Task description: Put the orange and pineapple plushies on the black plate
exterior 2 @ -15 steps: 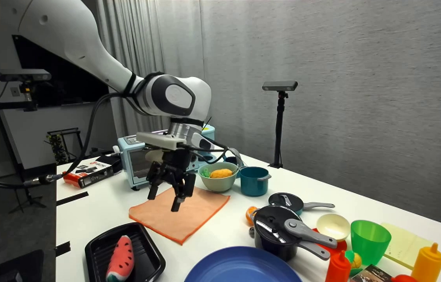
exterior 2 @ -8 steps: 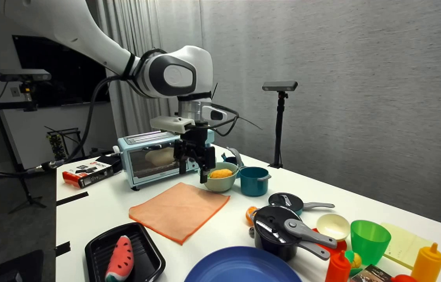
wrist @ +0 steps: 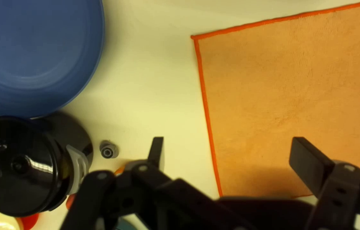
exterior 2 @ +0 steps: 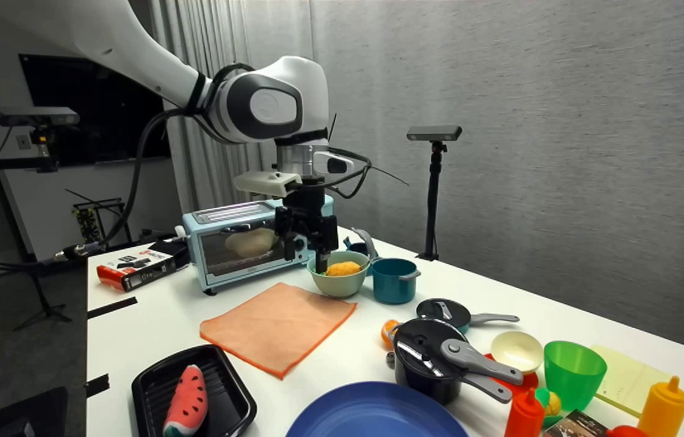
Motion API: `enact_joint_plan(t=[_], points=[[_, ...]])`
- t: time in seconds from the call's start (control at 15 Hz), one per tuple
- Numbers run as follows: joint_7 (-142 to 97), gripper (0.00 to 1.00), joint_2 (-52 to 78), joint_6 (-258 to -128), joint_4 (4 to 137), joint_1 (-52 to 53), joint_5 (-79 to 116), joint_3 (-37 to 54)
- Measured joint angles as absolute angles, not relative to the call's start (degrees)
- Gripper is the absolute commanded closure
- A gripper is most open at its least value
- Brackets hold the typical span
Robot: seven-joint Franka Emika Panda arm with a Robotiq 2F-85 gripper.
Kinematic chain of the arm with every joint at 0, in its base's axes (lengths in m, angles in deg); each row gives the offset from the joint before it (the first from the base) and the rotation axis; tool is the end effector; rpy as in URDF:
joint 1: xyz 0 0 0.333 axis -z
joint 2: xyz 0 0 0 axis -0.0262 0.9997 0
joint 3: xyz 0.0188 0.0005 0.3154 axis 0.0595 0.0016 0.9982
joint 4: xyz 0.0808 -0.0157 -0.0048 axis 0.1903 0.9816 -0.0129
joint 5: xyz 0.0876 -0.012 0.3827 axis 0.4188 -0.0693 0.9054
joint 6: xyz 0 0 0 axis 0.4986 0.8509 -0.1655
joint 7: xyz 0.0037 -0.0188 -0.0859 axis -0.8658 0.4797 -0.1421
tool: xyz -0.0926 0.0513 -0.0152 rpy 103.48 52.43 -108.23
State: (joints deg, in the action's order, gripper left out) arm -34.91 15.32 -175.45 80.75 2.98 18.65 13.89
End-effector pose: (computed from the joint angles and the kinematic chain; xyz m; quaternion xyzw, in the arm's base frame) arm 0.6306 -0.0044 0.3640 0.9962 0.0770 -0.0373 0.0130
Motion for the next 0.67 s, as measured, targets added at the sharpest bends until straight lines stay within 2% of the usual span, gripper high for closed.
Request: enact_joint_plan(t=[0.67], points=[[-35.00,0.00,17.12,-179.29,79.49,2.60,18.83,14.49]])
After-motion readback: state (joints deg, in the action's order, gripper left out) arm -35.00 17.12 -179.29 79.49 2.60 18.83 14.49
